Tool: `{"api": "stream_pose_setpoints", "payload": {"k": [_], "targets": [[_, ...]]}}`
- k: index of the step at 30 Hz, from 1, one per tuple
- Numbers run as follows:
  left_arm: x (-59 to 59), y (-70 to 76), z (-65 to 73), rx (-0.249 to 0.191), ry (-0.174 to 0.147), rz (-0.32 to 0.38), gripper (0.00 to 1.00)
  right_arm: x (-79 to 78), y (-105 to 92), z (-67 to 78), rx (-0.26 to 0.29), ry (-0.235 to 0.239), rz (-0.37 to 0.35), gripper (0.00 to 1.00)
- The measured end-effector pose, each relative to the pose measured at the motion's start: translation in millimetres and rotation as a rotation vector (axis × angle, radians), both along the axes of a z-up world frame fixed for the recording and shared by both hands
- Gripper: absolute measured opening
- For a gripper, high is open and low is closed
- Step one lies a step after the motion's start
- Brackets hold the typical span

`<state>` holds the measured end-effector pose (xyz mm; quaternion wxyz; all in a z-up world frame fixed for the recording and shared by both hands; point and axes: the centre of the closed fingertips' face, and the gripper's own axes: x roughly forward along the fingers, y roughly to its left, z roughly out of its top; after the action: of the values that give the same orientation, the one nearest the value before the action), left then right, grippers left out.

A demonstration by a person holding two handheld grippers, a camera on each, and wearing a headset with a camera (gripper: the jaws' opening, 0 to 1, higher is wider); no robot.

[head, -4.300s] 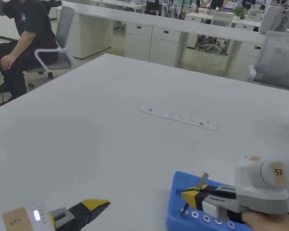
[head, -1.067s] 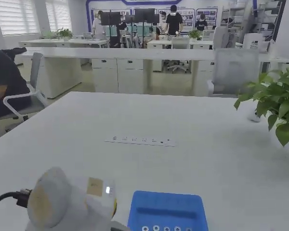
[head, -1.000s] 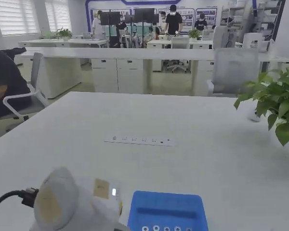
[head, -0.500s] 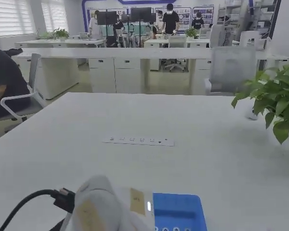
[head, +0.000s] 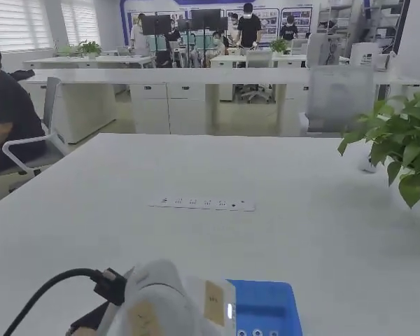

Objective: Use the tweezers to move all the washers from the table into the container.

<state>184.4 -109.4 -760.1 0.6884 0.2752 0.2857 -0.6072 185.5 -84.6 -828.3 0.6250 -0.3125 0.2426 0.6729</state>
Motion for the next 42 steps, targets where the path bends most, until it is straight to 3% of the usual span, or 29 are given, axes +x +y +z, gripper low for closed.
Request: {"api": "stream_pose_setpoints", "payload": {"k": [1,3,4,14,23,29,32,35,42], "targets": [[0.7,0.2,-0.8,0.002,0.004,0.011,0.17,0.3,-0.1,0.0,-0.001,-0.001,-0.001,0.03],[-2.3,1.4,-3.1,0.018,0.011,-0.007,0.06,2.0,0.0,0.9,0.002,-0.007,-0.007,0.03],[-1.8,1.9,-4.2,0.024,-0.003,-0.01,0.03,2.8,0.0,1.4,0.004,-0.007,-0.01,0.03],[3.6,6.2,-4.2,0.035,-0.002,0.009,0.0,4.0,0.1,0.9,0.001,-0.016,-0.02,0.03],[2.9,11.7,-10.6,0.077,0.005,0.0,0.0,2.3,3.3,-4.8,0.022,0.06,-0.073,0.05],[3.2,20.9,-21.0,0.125,0.014,-0.008,0.0,1.7,1.7,-8.4,0.047,0.085,-0.109,0.07],[4.8,29.7,-22.6,0.133,0.028,0.003,0.0,-3.5,3.0,-2.7,0.115,0.146,-0.152,0.18],[6.0,39.8,-28.0,0.147,0.042,0.016,0.0,-5.5,-4.0,1.6,0.145,0.15,-0.183,0.23],[3.7,60.9,-46.1,0.193,0.079,0.041,0.0,5.2,-28.2,17.5,0.254,0.144,-0.366,0.38]]}}
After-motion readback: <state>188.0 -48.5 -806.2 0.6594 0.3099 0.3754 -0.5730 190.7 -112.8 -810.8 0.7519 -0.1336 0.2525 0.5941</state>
